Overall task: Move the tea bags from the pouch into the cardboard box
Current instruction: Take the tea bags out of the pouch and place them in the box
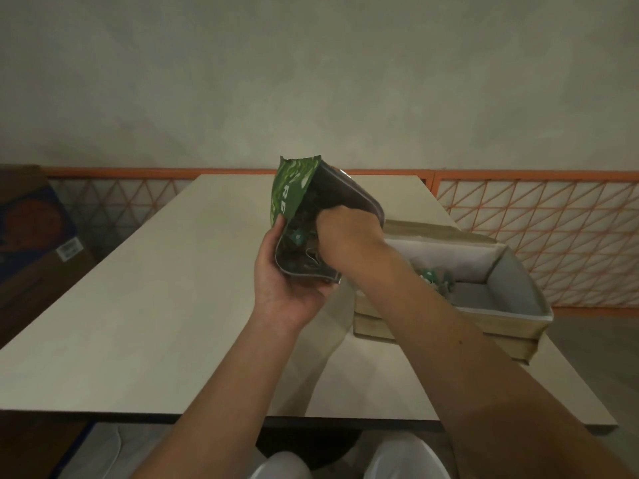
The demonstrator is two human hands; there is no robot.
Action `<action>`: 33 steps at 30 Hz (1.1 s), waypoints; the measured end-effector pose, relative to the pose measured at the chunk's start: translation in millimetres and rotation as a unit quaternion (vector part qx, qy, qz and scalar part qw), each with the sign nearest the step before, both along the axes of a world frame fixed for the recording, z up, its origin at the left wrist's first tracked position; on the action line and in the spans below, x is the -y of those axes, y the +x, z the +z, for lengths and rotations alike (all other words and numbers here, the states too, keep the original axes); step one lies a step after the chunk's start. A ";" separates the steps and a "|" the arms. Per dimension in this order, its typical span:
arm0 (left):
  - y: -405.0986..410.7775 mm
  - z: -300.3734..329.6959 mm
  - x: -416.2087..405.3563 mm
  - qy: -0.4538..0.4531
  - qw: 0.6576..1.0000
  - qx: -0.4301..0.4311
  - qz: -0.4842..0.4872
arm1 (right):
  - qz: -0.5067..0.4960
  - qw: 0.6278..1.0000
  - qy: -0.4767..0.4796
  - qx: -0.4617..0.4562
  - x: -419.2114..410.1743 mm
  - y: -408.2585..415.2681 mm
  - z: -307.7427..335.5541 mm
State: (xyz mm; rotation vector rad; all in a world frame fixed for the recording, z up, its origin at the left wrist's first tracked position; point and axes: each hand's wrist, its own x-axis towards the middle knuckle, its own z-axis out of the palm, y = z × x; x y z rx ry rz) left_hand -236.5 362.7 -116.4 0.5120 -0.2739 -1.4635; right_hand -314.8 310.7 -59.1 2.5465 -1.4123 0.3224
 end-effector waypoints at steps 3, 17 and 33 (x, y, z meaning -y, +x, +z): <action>0.2 -0.4 1.1 0.002 1.000 0.001 0.003 | 0.024 0.998 -0.033 0.051 0.1 -4.9 -3.1; -8.7 -0.8 7.6 -0.038 0.999 -0.022 -0.017 | 0.094 0.796 0.031 0.597 -19.5 -99.1 1.8; -15.1 -5.2 8.8 -0.052 0.997 -0.039 -0.037 | -0.054 0.897 0.114 0.423 3.5 -120.8 -55.6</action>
